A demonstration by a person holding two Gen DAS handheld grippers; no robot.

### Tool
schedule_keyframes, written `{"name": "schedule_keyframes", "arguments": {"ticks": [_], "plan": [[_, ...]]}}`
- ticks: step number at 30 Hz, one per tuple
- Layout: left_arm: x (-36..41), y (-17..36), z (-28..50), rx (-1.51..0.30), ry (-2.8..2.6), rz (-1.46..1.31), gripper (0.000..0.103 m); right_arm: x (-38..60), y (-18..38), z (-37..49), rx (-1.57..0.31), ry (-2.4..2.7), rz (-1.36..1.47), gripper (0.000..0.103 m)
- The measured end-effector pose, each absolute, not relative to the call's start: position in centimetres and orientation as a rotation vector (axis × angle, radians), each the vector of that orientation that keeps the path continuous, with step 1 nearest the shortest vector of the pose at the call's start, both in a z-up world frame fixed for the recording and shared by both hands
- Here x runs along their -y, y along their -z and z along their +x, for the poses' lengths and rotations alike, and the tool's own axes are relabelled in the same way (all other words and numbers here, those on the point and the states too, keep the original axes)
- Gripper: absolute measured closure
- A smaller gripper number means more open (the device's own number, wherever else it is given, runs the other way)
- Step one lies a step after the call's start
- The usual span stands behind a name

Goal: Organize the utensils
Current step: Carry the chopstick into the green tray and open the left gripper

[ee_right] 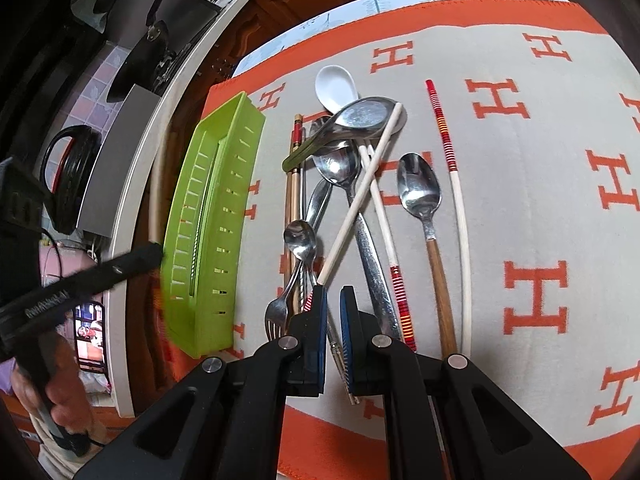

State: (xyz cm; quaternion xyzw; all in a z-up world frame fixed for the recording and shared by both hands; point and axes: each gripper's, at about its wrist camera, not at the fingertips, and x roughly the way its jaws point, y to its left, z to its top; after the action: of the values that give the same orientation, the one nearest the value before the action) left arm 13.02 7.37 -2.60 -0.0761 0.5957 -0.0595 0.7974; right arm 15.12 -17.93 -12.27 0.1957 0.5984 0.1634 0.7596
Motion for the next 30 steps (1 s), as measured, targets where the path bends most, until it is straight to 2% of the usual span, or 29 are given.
{"name": "schedule_keyframes", "arguments": {"ticks": [15,28,29,30], "plan": [[-12.0,2.4,15.6,-1.089,-0.023,-0.096,0.094,16.4,11.1,15.0,-1.295,-0.314,0.35,0.096],[-11.4,8.6,15.7,-1.196,0.01,-0.032,0.093,15.8,11.5,15.5,-1.313,-0.272,0.335,0.096],[-11.3,8.9,15.6,-1.208,0.011,-0.027,0.092,15.9,11.5,15.5,-1.313,-0.269,0.337,0.095],[-11.3,9.1,15.4,-1.221,0.017,-0.026,0.086,15.9,11.5,15.6,-1.313,-0.264,0.337,0.094]]}}
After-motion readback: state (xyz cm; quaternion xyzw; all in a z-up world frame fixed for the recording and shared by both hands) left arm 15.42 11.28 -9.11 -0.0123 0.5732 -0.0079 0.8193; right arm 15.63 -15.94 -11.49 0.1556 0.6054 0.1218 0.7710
